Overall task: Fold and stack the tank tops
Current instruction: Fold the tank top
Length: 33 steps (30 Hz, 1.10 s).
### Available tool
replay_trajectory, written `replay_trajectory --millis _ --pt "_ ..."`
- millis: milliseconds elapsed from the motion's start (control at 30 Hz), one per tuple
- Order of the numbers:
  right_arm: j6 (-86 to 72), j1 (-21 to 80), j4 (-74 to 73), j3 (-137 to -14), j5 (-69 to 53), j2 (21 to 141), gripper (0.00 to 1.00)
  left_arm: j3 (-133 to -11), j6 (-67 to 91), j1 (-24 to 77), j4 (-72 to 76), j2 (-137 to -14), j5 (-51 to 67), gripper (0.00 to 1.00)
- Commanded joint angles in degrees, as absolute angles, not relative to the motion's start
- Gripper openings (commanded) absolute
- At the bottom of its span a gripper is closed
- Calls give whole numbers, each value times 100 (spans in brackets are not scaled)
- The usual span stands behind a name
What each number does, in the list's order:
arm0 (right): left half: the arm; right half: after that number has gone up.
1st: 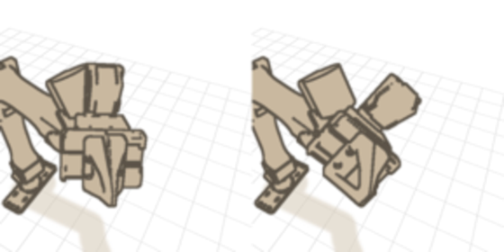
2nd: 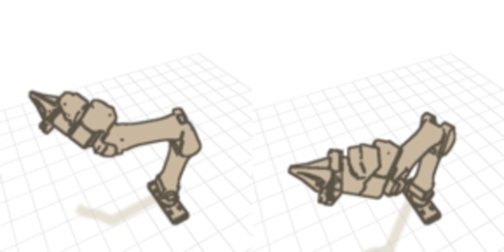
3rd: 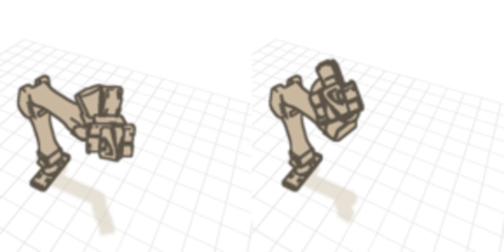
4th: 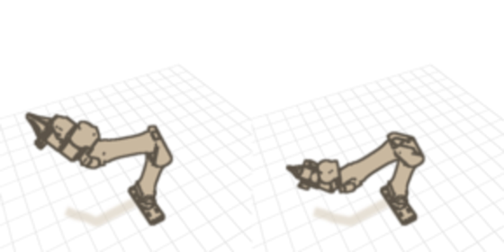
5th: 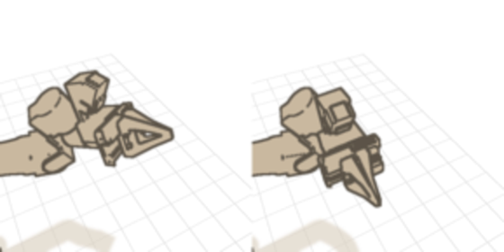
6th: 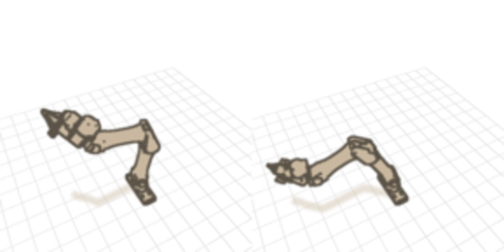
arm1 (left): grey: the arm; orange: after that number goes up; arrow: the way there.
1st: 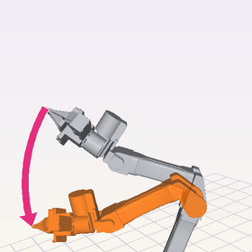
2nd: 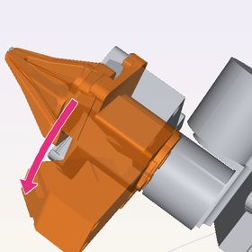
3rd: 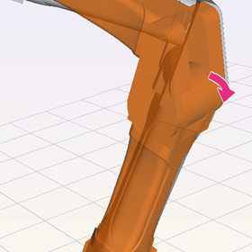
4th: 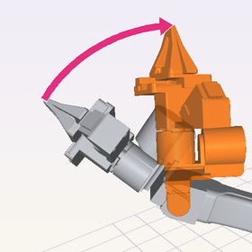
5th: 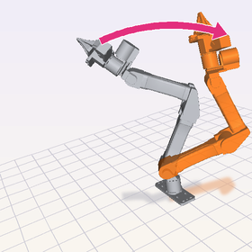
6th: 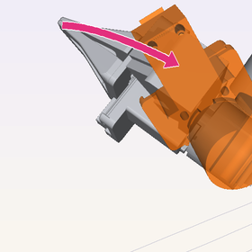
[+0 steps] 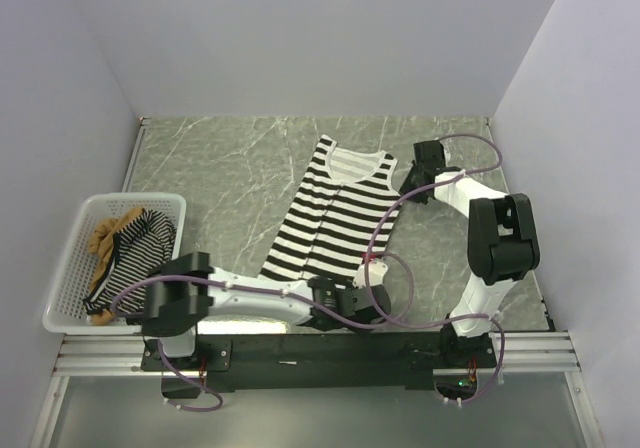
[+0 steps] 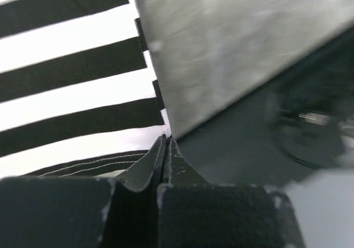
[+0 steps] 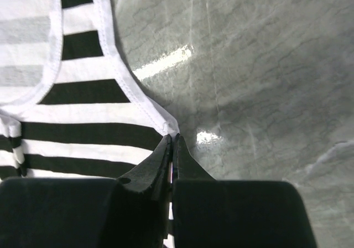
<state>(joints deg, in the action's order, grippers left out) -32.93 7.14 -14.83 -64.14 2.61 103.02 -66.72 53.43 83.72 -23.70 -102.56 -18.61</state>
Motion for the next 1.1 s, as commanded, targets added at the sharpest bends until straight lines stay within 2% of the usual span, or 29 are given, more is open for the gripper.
replay_trajectory --millis 0,267,800,1067 --pt "-3120 721 -1521 -6715 632 9844 0 -6522 5247 8402 -1600 -9388 -1556 1" --pt "-3050 1019 -1722 -7066 729 9922 0 -5933 5607 8016 -1441 -8693 -1565 1" --pt "-3129 2179 -2434 -9147 1169 11539 0 -4202 6741 7506 -1424 -7717 -1819 1" --pt "-3173 2513 -2575 -9685 1292 11997 0 -3779 6987 7418 -1459 -7383 -1828 1"
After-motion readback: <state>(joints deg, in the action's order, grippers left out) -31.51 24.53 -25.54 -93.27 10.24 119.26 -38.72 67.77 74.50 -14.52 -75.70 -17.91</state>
